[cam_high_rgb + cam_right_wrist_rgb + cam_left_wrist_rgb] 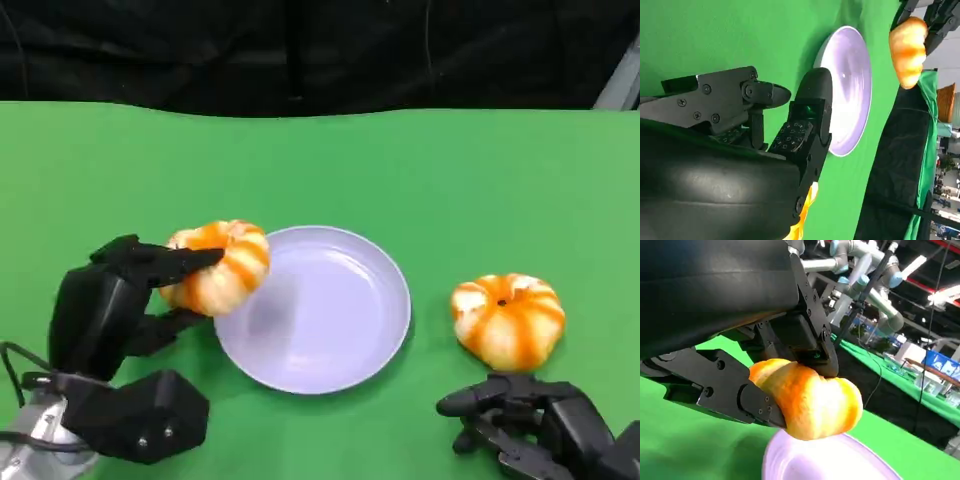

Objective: Grasp the bread from the table and place it into the plate.

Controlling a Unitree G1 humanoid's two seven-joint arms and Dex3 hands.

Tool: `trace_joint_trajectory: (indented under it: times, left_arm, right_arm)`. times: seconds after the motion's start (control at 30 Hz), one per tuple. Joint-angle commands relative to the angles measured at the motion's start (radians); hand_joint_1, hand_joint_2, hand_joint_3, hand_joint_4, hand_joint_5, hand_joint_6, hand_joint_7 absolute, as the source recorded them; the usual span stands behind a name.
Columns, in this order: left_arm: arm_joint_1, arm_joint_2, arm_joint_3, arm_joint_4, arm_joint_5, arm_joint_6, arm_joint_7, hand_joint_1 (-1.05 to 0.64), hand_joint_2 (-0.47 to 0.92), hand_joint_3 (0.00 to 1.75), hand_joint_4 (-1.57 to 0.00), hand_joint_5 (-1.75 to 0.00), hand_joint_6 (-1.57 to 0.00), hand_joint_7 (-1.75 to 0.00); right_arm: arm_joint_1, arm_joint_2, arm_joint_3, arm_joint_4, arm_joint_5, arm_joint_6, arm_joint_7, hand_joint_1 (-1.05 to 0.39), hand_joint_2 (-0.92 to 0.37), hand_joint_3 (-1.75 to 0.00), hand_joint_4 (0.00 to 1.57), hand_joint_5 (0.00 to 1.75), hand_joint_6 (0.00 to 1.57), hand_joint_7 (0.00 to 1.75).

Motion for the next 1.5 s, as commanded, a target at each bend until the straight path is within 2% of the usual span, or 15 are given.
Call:
trace_joint_trajectory:
  times: [0.03,0.5,0.97,1.5]
  left_arm:
    - [-0.016,-0.031,-0.041,-0.007,0.031,-0.021,-0.028,0.01,0.91,0.0,-0.91,-0.71,-1.3,0.0]
    - [-0.049,-0.065,-0.067,0.029,0.065,-0.041,-0.011,0.04,0.92,0.01,-0.93,-0.74,-1.32,-0.01]
    - [-0.099,-0.088,-0.08,0.081,0.068,-0.042,-0.022,0.03,0.91,0.0,-0.94,-0.68,-1.3,0.0]
    - [-0.141,-0.097,-0.092,0.127,0.058,0.004,-0.101,0.01,0.92,0.01,-0.89,-0.69,-1.26,0.0]
  right_arm:
    - [-0.009,-0.008,0.001,0.007,-0.011,-0.009,-0.016,-0.04,-0.92,-0.39,0.78,1.19,1.05,0.43]
    - [-0.009,0.002,0.004,0.013,-0.007,-0.015,-0.023,-0.06,-0.92,-0.38,0.79,1.17,1.05,0.43]
    - [-0.009,-0.001,0.003,0.02,-0.005,-0.027,-0.02,-0.07,-0.92,-0.38,0.8,1.16,1.05,0.43]
    - [-0.008,0.004,0.008,0.023,-0.006,-0.024,-0.023,-0.07,-0.92,-0.39,0.8,1.16,1.05,0.41]
